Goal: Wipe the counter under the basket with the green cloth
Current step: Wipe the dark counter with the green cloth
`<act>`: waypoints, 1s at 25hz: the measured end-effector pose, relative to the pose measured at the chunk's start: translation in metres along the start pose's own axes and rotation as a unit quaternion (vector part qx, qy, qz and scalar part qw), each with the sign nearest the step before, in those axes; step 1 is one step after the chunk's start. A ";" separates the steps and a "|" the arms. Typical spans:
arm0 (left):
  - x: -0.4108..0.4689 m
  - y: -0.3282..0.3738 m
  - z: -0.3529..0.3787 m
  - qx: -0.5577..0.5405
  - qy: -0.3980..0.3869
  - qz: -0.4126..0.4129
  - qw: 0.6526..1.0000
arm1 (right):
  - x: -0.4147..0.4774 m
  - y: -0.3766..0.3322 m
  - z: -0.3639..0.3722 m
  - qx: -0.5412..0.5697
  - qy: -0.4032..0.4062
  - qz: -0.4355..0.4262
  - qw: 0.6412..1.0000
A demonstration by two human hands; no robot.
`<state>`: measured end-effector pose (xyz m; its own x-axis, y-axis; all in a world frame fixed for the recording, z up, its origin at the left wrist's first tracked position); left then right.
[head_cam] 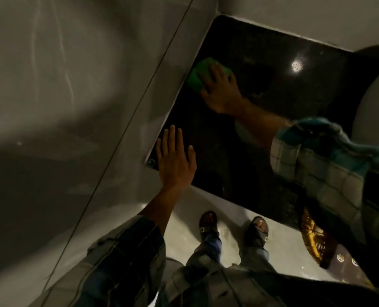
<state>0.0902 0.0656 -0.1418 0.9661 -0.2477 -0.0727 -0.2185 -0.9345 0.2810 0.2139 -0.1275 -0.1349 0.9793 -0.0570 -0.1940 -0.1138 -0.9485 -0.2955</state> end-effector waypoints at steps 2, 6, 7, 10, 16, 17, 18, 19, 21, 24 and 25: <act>-0.002 0.001 -0.003 -0.037 0.015 -0.001 0.999 | -0.054 -0.007 0.007 -0.012 0.017 0.004 1.000; -0.022 -0.008 -0.012 -0.103 0.063 0.055 0.991 | -0.141 0.000 0.019 0.020 0.012 0.076 0.997; -0.038 -0.013 -0.013 -0.091 0.067 0.075 0.991 | -0.162 -0.011 0.026 0.031 -0.009 0.078 0.996; -0.082 -0.034 -0.008 -0.038 0.042 0.103 0.993 | -0.220 -0.072 0.056 0.039 -0.078 -0.037 0.996; -0.083 -0.035 -0.007 -0.019 0.004 0.096 0.995 | -0.264 0.036 0.024 0.037 -0.008 0.198 0.979; -0.083 -0.034 -0.007 -0.020 0.004 0.089 0.996 | -0.267 0.046 0.017 0.036 -0.007 0.247 0.968; -0.084 -0.031 -0.007 -0.017 0.001 0.080 0.997 | -0.266 0.044 0.014 0.047 -0.007 0.269 0.962; -0.083 -0.027 -0.007 -0.010 0.001 0.071 0.997 | -0.260 0.033 0.013 0.071 -0.013 0.272 0.960; -0.080 -0.013 -0.013 0.010 0.014 0.066 0.998 | -0.251 -0.003 0.019 0.105 -0.052 0.229 0.966; -0.072 0.019 -0.025 -0.017 0.017 0.068 0.997 | -0.249 -0.020 0.014 0.123 -0.061 0.164 0.977; -0.069 0.029 -0.026 -0.046 -0.001 0.062 0.997 | -0.250 -0.011 0.007 0.153 -0.029 0.182 0.971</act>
<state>0.0204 0.0619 -0.1033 0.9320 -0.3609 -0.0335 -0.3231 -0.8690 0.3747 -0.0308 -0.1009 -0.0893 0.8549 -0.3450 -0.3875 -0.5036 -0.7316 -0.4595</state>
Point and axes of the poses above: each hand's wrist, its own x-axis towards the middle knuckle, its own z-axis out of the palm, y = z × x, the point moved 6 cm from there along x, towards the middle knuckle, and after that the axes turned 2 degrees about x, right-handed, at the moved point
